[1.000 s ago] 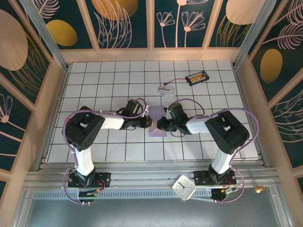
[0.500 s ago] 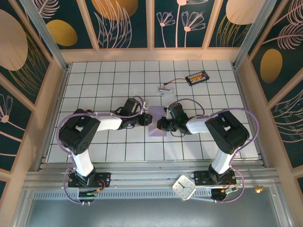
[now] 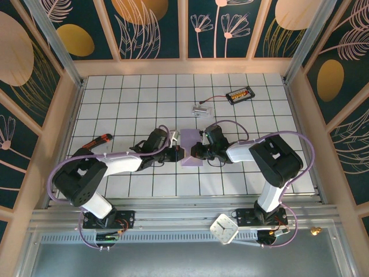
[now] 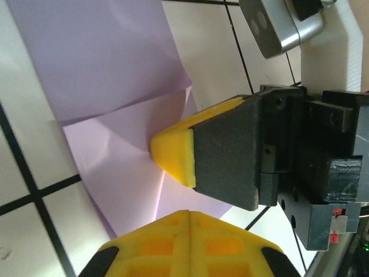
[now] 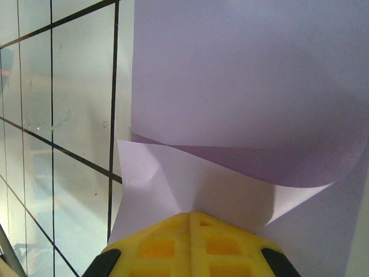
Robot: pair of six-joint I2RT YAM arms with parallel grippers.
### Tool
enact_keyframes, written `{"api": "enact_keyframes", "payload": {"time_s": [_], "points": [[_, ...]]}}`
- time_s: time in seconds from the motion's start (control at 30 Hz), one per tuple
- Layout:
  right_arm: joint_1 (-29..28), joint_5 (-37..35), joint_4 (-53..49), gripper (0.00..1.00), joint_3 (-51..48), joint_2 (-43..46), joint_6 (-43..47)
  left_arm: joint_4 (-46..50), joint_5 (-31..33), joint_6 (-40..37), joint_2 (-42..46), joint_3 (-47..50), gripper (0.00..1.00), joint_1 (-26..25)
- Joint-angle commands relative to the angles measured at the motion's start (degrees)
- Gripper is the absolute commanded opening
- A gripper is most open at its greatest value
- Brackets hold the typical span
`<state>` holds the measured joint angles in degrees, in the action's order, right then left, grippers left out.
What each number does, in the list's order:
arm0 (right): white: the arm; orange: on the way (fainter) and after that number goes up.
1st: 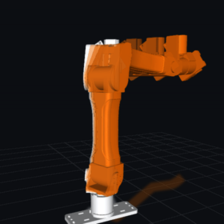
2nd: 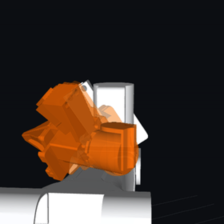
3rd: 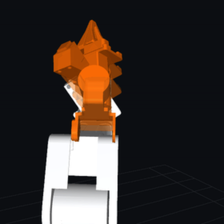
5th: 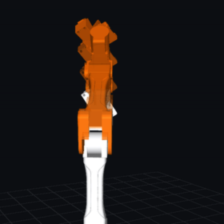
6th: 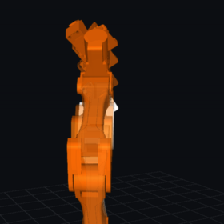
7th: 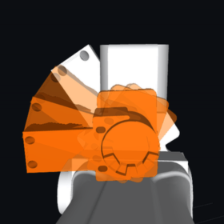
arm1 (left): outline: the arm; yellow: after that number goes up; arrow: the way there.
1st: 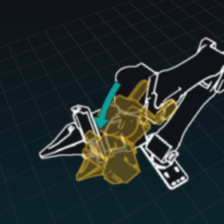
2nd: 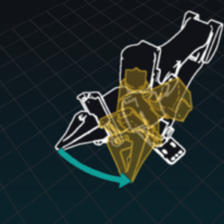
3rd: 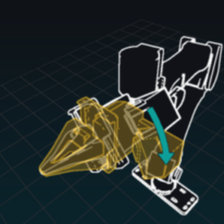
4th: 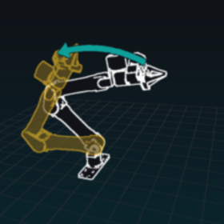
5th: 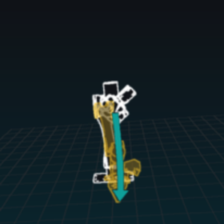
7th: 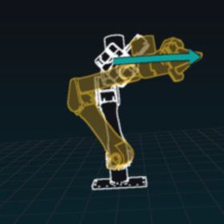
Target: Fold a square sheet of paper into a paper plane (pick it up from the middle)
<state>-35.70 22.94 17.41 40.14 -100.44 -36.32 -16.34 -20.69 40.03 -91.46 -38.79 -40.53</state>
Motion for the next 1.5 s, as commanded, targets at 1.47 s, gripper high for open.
{"api": "enact_keyframes", "payload": {"time_s": [1.47], "points": [[1.3, -3.6, -7.1, 0.0, -0.6, -2.8, 1.5, 13.5, -1.7, -7.2, -10.7, -1.0, 0.0, -1.8]]}}
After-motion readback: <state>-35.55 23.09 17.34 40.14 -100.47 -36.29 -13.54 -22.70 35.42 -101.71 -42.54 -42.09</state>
